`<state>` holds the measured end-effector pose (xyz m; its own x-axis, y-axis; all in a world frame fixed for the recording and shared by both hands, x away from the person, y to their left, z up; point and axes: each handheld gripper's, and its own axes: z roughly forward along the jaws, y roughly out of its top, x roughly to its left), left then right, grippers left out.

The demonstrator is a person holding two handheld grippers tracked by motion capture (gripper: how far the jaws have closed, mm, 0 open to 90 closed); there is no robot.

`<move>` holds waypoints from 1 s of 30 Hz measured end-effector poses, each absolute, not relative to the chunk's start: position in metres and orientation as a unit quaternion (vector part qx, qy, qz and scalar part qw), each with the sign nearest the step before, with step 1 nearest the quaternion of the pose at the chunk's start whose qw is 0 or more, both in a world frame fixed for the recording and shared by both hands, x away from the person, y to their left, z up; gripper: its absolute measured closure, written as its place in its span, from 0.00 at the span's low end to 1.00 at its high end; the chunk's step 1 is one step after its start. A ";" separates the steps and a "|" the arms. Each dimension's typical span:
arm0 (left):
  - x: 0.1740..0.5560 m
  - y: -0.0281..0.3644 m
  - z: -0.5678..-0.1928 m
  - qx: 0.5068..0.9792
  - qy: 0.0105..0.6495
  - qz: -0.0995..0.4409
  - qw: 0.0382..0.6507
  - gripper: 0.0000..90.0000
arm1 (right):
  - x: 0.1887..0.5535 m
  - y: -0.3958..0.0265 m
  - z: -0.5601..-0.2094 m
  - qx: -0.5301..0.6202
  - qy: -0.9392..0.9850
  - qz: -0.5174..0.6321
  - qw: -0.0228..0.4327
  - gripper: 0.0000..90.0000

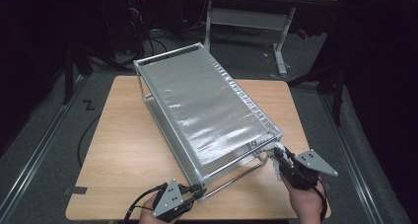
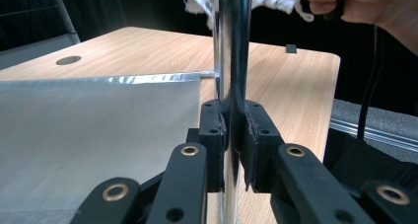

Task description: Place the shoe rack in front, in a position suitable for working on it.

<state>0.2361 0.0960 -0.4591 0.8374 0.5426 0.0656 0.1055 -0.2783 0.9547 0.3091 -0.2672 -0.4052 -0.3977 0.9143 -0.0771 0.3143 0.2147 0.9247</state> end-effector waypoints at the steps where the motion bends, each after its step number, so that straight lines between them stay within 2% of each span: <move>1: 0.236 0.096 -0.459 0.776 0.209 0.194 0.563 0.89 | 0.310 -0.267 -0.409 0.439 0.706 0.445 0.332 0.84; 9: 0.238 0.095 -0.459 0.777 0.206 0.191 0.563 0.89 | 0.319 -0.265 -0.433 0.454 0.726 0.409 0.314 0.84; 20: 0.239 0.094 -0.459 0.778 0.204 0.190 0.563 0.89 | 0.335 -0.264 -0.480 0.481 0.759 0.353 0.261 0.84; 30: 0.239 0.094 -0.459 0.777 0.204 0.190 0.564 0.89 | 0.335 -0.266 -0.477 0.483 0.754 0.363 0.257 0.84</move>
<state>0.2390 0.0937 -0.4588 0.8444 0.5319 0.0643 0.1038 -0.2802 0.9543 0.3352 -0.2661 -0.4772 -0.4015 0.9151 -0.0371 0.5414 0.2699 0.7963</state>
